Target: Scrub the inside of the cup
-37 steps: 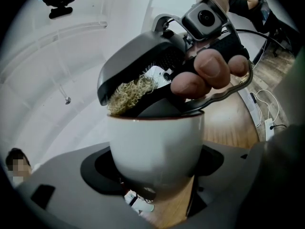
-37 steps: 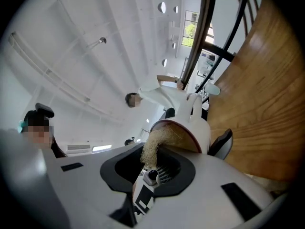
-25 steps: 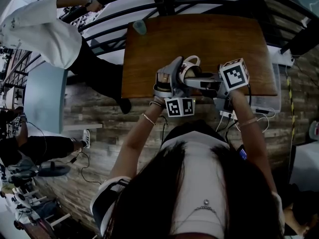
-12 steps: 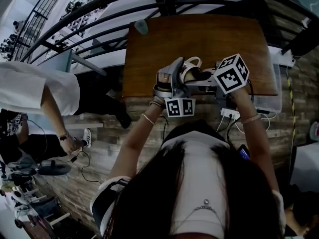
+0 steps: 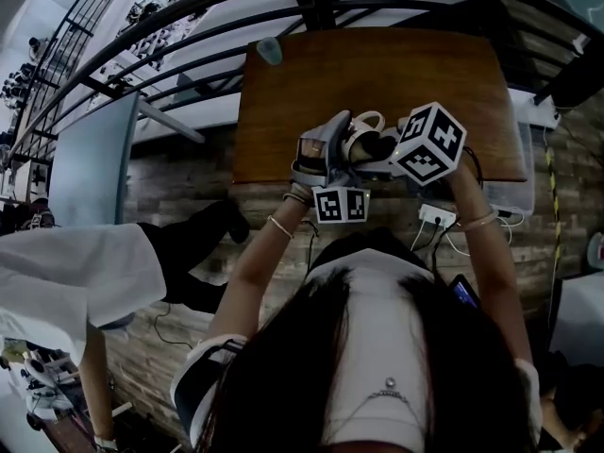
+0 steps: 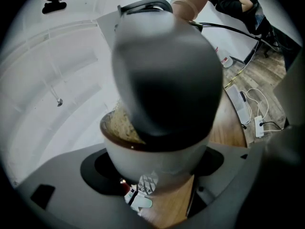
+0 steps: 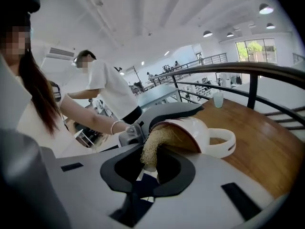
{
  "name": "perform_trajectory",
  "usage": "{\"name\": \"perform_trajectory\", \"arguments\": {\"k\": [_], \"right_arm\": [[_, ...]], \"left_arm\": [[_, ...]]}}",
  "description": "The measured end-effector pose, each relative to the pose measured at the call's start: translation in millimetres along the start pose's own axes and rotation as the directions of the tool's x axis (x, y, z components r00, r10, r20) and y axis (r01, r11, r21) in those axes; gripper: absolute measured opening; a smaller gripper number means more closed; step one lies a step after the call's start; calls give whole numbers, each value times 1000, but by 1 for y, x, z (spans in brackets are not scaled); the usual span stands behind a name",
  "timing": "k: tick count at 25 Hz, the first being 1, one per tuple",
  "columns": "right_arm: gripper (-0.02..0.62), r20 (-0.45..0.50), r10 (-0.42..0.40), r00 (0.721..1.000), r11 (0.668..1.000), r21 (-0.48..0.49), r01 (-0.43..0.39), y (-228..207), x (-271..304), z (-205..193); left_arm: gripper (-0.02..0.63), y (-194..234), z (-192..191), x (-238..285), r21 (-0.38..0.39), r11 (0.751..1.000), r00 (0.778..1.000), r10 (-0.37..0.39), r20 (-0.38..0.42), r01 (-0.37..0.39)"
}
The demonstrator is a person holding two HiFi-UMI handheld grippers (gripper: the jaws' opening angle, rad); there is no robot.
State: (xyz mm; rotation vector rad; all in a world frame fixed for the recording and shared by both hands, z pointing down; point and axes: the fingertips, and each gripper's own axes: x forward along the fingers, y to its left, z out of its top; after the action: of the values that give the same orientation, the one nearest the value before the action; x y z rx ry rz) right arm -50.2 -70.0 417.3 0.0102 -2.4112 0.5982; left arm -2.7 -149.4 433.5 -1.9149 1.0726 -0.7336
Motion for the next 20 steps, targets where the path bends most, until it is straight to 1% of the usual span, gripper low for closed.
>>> {"name": "perform_trajectory", "arguments": {"k": [4,12,15,20], "right_arm": [[72,-82,-34,996,997,-68,28,-1,2,-7],[72,-175,-77,982,985,-163,48,-1,5,-17],[72,-226,-108,968,972,-228,55,-2,6,-21],[72,-309,-176,935,938,-339,65,-5,5,-27]], "left_arm": [[408,-3,0,0,4,1000,1000,-15,-7,15],[408,-10,-1,-2,12,999,999,-32,-11,32],[408,-12,-2,-2,10,999,999,-32,-11,32],[408,-13,-1,0,6,999,999,-38,-14,38]]}}
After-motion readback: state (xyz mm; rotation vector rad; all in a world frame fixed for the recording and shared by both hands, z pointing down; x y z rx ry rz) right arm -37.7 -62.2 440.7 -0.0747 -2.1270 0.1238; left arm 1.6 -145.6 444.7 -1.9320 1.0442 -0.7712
